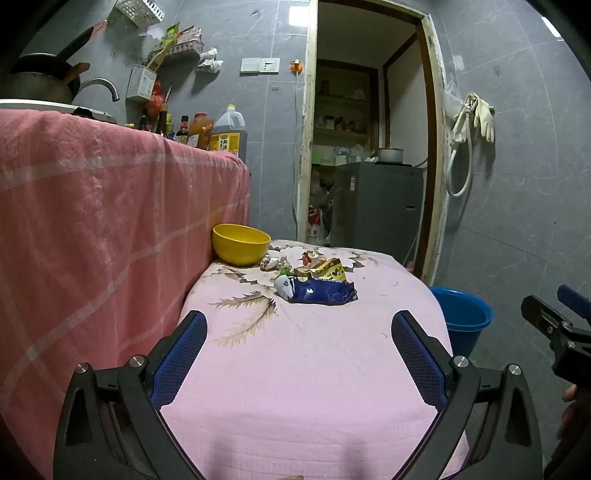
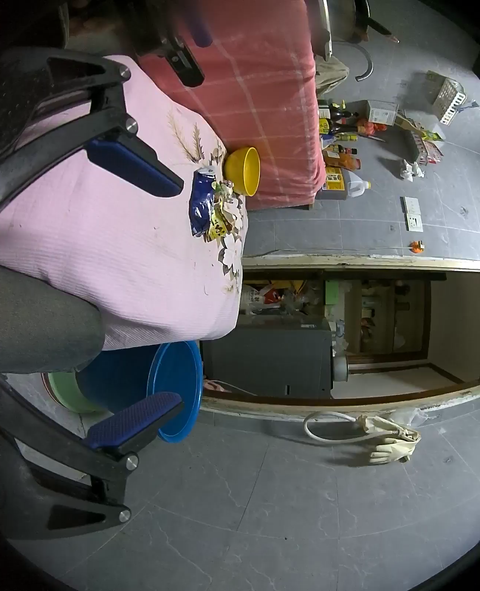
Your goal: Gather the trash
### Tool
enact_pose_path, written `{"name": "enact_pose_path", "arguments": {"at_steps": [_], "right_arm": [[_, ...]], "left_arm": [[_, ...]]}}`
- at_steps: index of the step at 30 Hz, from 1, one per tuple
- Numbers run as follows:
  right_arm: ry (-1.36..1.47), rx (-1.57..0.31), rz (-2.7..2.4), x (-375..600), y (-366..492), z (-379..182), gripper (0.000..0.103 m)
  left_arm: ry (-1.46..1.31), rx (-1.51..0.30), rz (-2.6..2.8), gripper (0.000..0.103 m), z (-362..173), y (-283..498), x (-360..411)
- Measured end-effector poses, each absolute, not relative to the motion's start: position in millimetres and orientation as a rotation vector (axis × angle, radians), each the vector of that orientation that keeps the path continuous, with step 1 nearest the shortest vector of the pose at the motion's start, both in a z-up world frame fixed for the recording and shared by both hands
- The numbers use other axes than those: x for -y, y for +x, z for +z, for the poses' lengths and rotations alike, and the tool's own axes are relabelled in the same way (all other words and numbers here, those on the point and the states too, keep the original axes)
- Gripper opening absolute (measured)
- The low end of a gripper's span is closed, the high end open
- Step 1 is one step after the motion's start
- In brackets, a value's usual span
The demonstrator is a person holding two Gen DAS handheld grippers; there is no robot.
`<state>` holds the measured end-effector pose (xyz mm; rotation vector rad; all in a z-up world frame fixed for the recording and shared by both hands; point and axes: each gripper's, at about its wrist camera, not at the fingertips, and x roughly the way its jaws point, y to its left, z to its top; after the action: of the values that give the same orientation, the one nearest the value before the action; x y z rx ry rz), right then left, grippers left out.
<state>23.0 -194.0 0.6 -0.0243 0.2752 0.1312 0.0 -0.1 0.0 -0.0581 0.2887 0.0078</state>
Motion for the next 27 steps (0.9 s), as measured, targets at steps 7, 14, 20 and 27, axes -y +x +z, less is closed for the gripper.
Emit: {"name": "enact_pose_path", "arguments": {"at_steps": [7, 14, 20, 27], "right_arm": [[-0.025, -0.276, 0.132, 193.9, 22.4, 0.7, 0.103], [-0.023, -0.274, 0.132, 193.9, 22.2, 0.7, 0.103], [-0.022, -0.274, 0.132, 193.6, 22.4, 0.8, 0.103], [-0.021, -0.273, 0.133, 193.2, 22.5, 0.8, 0.103]], "left_arm": [[-0.061, -0.289, 0.008, 0.098, 0.0, -0.1, 0.0], [-0.062, -0.290, 0.008, 0.098, -0.1, 0.0, -0.1], [-0.061, -0.290, 0.008, 0.098, 0.1, -0.2, 0.1], [-0.060, -0.290, 0.008, 0.098, 0.1, -0.4, 0.1]]}}
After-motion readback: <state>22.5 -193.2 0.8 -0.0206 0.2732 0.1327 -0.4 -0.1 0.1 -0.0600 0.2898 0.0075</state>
